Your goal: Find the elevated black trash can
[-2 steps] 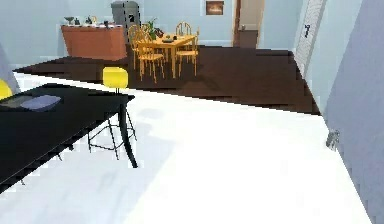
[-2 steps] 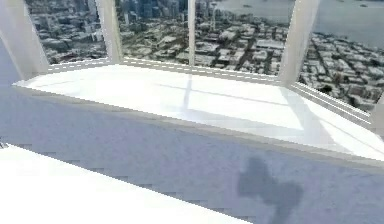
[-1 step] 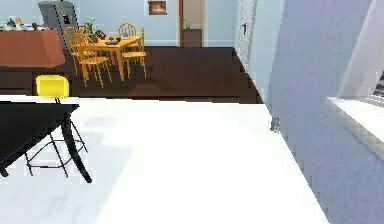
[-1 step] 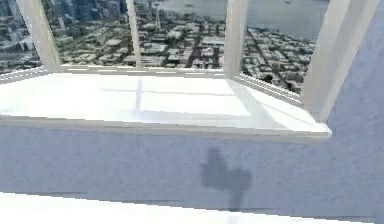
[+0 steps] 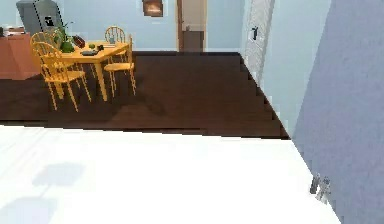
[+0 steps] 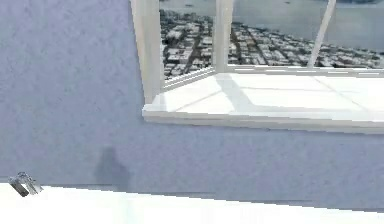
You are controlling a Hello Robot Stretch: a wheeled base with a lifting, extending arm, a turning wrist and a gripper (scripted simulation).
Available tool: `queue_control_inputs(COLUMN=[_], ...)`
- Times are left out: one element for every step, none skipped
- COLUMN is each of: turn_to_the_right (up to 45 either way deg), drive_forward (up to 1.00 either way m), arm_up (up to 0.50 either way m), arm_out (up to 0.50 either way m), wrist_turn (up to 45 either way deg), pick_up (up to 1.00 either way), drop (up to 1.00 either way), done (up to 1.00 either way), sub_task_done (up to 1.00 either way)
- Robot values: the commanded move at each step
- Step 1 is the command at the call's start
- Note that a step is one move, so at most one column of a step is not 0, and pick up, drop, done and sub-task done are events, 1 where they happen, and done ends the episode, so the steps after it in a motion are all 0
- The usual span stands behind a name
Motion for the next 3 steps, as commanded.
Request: queue_control_inputs(turn_to_the_right=[0.0, 0.0, 3.0], drive_forward=[1.0, 1.0, 0.0], arm_up=[0.0, 0.0, 0.0], arm_out=[0.0, 0.0, 0.0], wrist_turn=[0.0, 0.0, 0.0], pick_up=[0.0, 0.0, 0.0], drop=[0.0, 0.0, 0.0], done=[0.0, 0.0, 0.0], sub_task_done=[0.0, 0.0, 0.0])
